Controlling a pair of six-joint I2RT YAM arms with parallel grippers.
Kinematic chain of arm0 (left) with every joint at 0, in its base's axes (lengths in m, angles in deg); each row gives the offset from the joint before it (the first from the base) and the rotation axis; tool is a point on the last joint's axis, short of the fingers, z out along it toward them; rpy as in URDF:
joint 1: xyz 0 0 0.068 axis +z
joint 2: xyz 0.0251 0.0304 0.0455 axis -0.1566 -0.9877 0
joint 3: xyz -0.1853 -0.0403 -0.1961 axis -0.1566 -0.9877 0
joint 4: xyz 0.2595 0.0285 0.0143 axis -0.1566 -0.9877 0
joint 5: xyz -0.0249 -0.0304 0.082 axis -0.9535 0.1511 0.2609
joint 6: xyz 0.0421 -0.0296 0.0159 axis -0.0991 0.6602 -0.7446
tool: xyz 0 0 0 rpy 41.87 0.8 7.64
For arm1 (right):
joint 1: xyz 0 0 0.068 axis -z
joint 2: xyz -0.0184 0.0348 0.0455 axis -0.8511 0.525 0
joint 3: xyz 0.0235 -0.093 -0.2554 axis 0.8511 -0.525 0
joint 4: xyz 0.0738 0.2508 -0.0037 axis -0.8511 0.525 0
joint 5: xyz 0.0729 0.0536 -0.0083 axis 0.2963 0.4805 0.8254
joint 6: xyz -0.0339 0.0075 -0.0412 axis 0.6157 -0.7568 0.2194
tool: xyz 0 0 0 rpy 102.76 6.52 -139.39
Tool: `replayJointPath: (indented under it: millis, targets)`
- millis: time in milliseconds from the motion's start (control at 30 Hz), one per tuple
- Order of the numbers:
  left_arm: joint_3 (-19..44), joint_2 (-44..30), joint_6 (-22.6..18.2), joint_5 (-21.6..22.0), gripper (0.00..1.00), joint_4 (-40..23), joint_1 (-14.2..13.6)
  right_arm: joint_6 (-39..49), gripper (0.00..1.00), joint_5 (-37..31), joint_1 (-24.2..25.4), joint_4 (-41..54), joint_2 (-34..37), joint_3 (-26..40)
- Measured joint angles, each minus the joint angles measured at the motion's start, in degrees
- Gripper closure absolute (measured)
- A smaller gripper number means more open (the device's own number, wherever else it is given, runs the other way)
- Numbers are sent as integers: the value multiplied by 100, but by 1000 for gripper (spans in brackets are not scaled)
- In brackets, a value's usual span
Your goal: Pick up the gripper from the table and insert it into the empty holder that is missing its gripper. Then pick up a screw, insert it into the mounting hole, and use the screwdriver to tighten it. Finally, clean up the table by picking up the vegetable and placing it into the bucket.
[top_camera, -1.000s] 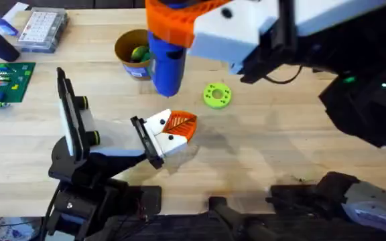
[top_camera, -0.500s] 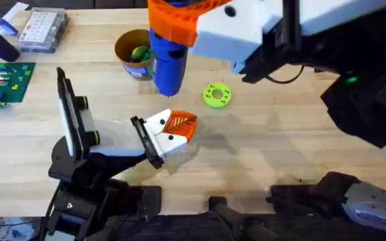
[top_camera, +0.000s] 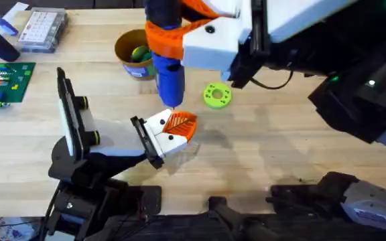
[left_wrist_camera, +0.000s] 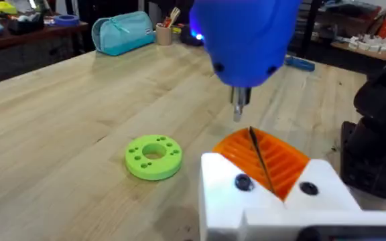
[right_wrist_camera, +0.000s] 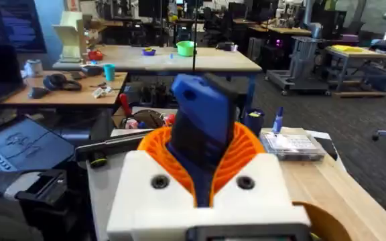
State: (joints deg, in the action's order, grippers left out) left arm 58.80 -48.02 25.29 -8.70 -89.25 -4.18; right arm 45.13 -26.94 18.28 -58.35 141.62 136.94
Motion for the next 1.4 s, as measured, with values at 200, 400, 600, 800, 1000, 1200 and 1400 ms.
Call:
replayJointPath:
  millis: [200, 400, 600, 800, 1000, 1200, 1400]
  targets:
    - [0, 0, 0, 0, 988, 0, 0, -2, 925, -4, -106, -51, 80, 0]
    - [0, 0, 0, 0, 988, 0, 0, -2, 925, 3, -345, -135, 221, 0]
    - [0, 0, 0, 0, 988, 0, 0, -2, 925, -2, -376, -160, 221, 0]
    - [0, 0, 0, 0, 988, 0, 0, -1, 926, -1, -414, -273, 285, 0]
    - [0, -2, 0, 0, 988, 0, 0, -2, 925, -4, -415, -337, 396, 0]
    - [0, 0, 0, 0, 988, 0, 0, -2, 924, -4, -438, -339, 396, -2]
    - [0, 0, 0, 0, 988, 0, 0, -2, 926, 0, -512, -345, 440, -2]
